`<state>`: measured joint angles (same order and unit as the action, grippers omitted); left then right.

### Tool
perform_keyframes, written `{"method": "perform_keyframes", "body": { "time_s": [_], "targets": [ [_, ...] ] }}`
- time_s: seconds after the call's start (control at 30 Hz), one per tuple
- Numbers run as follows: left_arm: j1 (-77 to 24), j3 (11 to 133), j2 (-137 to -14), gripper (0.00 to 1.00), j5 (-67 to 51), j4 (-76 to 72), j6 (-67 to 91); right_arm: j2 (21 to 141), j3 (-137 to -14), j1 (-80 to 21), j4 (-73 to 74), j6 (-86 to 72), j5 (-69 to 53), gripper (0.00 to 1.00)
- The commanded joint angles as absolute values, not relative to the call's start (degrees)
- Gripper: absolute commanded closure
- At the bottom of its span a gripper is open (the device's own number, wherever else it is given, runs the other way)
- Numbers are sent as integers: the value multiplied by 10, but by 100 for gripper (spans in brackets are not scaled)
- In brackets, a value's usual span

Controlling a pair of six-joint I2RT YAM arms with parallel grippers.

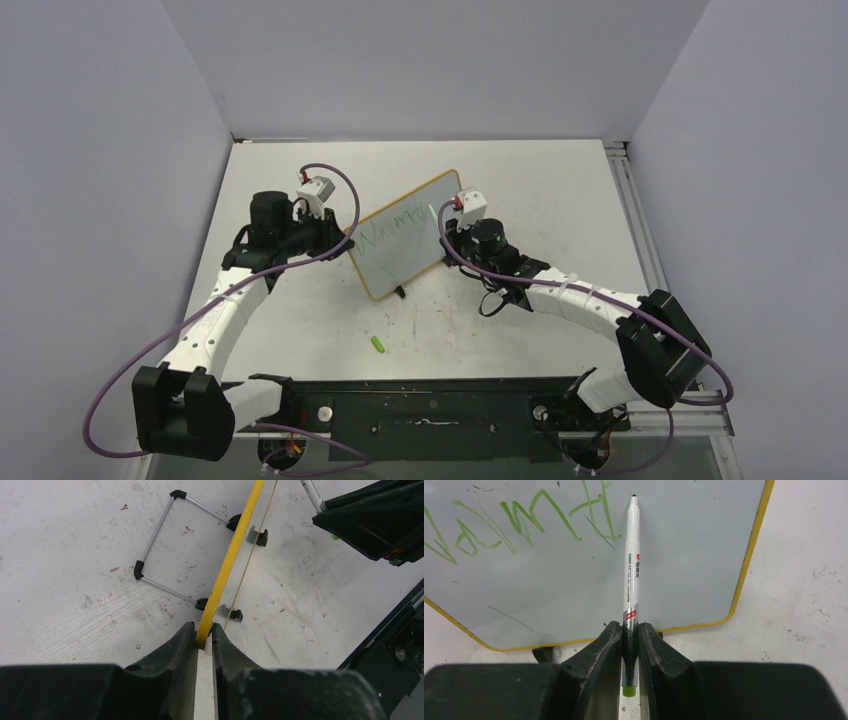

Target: Write a sentence on the whiteboard

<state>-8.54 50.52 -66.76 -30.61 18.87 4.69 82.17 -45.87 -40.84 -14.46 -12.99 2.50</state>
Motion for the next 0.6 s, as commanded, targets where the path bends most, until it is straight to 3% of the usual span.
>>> {"method": "perform_keyframes", "body": {
  "time_s": [0.0,0.57],
  "targets": [
    [-87,523,-661,100,-298,203,33,822,-471,-405,-136,-140,19,95],
    [-88,524,-661,100,-297,202,33,829,-452,-405,-111,-147,15,95]
  ]
}}
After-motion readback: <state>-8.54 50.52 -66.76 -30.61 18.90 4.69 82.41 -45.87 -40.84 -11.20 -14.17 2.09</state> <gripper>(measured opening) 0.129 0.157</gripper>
